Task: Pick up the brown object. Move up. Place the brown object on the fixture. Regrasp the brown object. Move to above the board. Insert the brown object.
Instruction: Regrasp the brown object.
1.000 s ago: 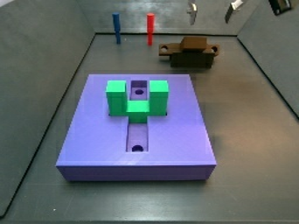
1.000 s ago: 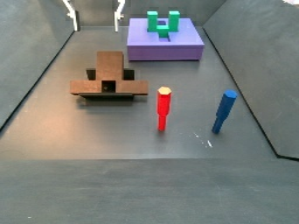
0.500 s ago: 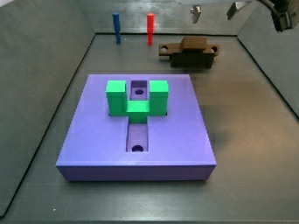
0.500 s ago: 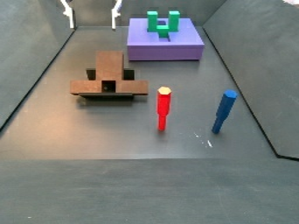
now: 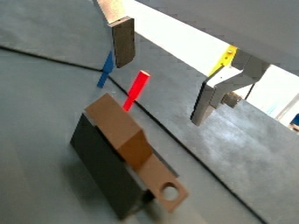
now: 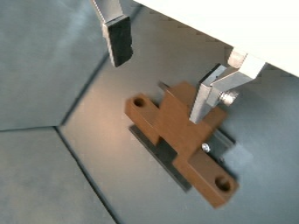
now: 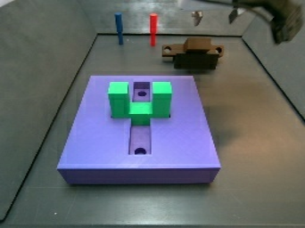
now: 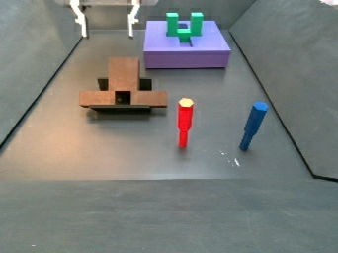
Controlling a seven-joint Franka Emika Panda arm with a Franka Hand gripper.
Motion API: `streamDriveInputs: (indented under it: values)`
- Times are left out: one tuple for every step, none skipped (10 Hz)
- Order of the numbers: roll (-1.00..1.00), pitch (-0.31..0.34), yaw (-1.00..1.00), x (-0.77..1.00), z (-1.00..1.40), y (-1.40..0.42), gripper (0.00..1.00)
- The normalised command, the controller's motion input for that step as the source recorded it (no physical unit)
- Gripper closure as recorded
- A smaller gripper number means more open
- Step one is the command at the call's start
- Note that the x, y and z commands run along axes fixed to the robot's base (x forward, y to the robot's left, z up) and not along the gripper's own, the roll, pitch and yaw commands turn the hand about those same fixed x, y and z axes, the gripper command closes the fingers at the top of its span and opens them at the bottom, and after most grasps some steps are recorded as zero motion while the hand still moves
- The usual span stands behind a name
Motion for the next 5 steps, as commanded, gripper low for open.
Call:
streamDriveInputs:
  values:
    - [0.02, 0.746, -0.05, 0.15, -0.15, 0.0, 0.0]
    - [0.0, 0.18, 0.0, 0.07, -0.04, 0.0, 0.0]
    - [0.0, 0.0, 0.01, 0.0, 0.0, 0.0, 0.0]
    - [0.0, 0.0, 0.01, 0.0, -0.02, 0.0, 0.0]
    - [-0.03, -0.131, 0.06, 0.0, -0.14, 0.0, 0.0]
